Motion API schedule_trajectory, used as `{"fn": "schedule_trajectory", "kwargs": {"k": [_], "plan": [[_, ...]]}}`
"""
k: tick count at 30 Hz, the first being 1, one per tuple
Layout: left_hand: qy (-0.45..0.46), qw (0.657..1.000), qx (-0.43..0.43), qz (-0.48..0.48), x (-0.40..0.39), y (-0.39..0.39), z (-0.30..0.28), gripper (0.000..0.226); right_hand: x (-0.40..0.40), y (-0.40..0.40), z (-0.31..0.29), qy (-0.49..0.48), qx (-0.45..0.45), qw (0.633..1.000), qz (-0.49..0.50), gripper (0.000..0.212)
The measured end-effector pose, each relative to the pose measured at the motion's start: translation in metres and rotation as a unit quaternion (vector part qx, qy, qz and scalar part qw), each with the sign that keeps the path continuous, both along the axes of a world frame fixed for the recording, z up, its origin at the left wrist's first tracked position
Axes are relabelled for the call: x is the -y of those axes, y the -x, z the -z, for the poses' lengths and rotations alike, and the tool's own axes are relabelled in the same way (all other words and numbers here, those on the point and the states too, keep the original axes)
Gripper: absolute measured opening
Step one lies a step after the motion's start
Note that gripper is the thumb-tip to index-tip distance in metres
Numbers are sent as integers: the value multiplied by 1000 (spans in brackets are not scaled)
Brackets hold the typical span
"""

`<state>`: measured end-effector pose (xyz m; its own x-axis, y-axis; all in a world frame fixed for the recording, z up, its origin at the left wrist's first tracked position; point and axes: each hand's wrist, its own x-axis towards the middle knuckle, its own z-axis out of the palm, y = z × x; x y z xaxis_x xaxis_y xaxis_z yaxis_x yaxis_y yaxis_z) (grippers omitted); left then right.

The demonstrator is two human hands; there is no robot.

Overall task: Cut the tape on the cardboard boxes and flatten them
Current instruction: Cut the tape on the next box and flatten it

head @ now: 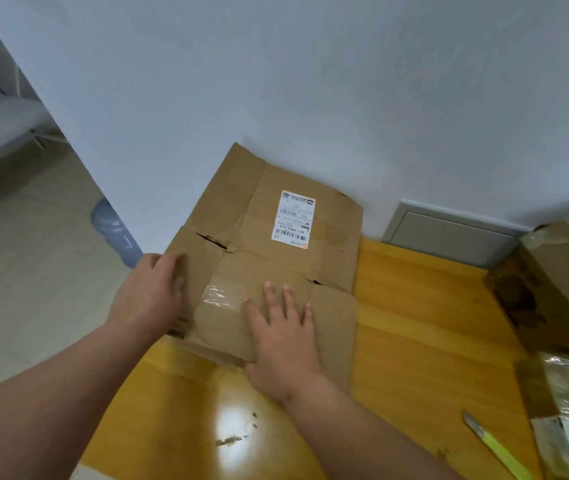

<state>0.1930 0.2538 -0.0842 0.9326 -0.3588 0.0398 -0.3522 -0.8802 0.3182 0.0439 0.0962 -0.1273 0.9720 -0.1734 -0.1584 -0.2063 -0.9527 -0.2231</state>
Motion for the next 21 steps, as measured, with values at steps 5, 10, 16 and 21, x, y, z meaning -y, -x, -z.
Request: {"fn": "schedule_trajectory", "kwargs": {"k": [5, 10, 16, 21], "plan": [[-3, 997, -69, 31, -7, -55, 45, 44, -14, -44, 41, -3, -67, 998, 17, 97], [-128, 980, -141, 53, -14, -71, 92, 50, -21, -55, 76, -45, -104, 994, 5, 95], [-292, 914, -123, 252, 2, -58, 108, 90, -5, -47, 87, -82, -72, 988, 105, 105], [-335, 891, -168, 254, 24, -55, 103, 95, 5, -45, 99, -38, -140, 982, 119, 102]]}}
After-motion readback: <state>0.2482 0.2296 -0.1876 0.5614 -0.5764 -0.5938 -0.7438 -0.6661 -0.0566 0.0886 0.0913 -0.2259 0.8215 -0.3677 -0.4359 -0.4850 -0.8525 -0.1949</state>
